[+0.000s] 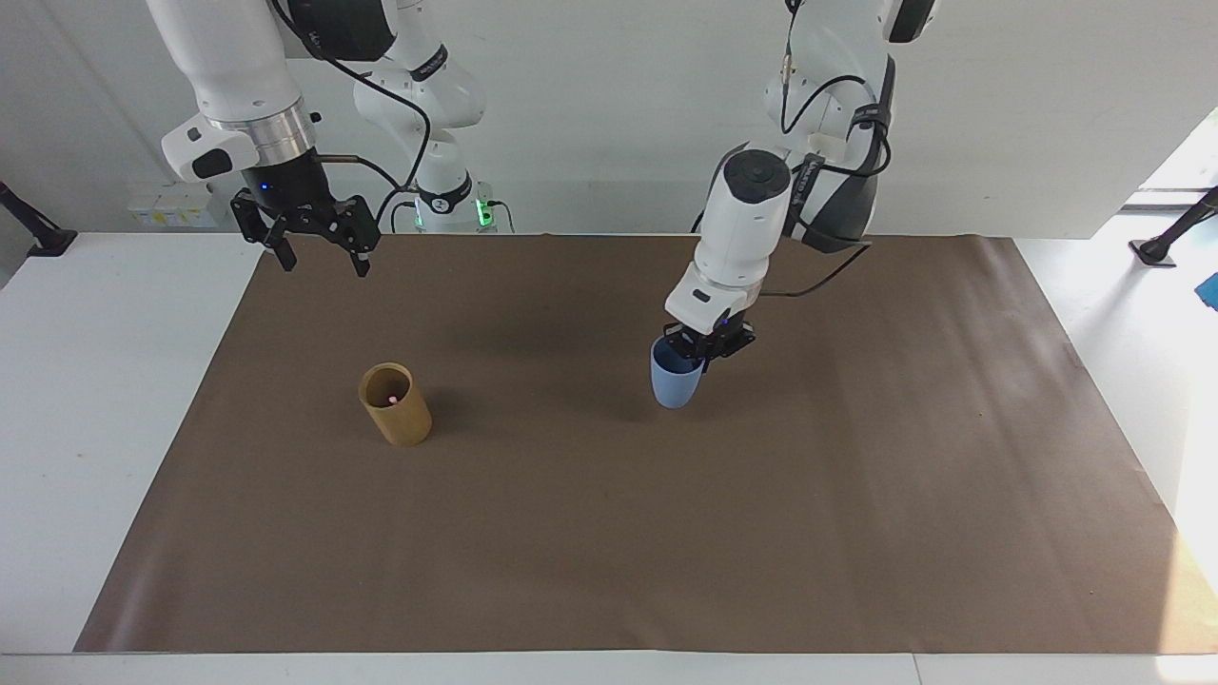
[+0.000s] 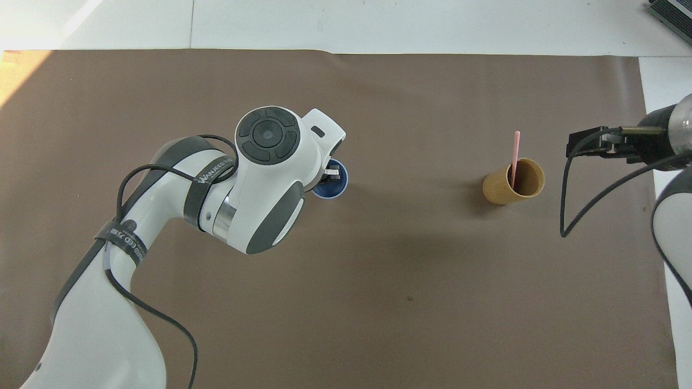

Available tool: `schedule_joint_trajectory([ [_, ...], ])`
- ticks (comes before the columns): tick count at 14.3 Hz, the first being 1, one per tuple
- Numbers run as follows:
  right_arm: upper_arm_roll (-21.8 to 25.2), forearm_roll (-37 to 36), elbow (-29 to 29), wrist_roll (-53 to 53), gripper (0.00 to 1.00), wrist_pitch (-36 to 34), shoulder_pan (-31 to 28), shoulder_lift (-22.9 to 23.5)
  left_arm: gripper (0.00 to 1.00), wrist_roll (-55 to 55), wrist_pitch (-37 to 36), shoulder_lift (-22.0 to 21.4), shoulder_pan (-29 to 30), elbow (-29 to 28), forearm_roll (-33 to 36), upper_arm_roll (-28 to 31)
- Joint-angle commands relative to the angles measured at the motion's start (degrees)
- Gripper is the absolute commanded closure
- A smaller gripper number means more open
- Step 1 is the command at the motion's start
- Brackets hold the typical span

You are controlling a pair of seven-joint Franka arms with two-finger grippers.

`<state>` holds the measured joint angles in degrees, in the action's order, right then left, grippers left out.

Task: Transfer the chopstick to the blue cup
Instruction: 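Slide the blue cup toward the tan cup while the right gripper reaches the stick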

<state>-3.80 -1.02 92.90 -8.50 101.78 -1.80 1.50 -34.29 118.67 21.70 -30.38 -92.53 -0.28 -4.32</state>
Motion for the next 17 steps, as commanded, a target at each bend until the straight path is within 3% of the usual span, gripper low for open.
schedule_joint_trajectory([
  [1,-0.6,0.8,-1.1,1.6,0.00,4.2,-0.4,4.7,1.00,-1.6,1.7,1.8,-2.2,1.7,-0.5,1.1],
  [6,-1.1,0.7,1.1,2.1,0.00,12.7,1.4,10.7,1.00,-2.4,4.5,3.6,-4.4,1.0,-0.6,1.1],
  [9,-1.1,0.1,4.8,3.9,0.03,17.0,2.0,11.1,1.00,-2.5,5.2,5.4,-5.0,0.8,-0.1,1.1],
  [11,-1.0,-0.2,8.0,6.6,0.23,20.0,2.0,10.8,0.28,-2.5,4.5,5.5,-5.0,1.4,0.1,1.2],
  [12,-1.0,-0.2,9.2,6.8,0.35,21.3,2.0,10.6,0.00,-2.4,4.3,5.1,-4.9,1.3,0.2,1.4],
  [14,-1.0,-0.2,9.3,6.8,0.56,21.5,2.1,10.5,0.00,-2.4,1.3,3.2,-3.9,1.4,0.3,1.8],
  [17,-1.0,-0.2,9.3,7.1,1.00,21.4,2.0,10.5,0.00,-1.8,-2.6,-1.7,0.0,1.2,1.1,1.8],
])
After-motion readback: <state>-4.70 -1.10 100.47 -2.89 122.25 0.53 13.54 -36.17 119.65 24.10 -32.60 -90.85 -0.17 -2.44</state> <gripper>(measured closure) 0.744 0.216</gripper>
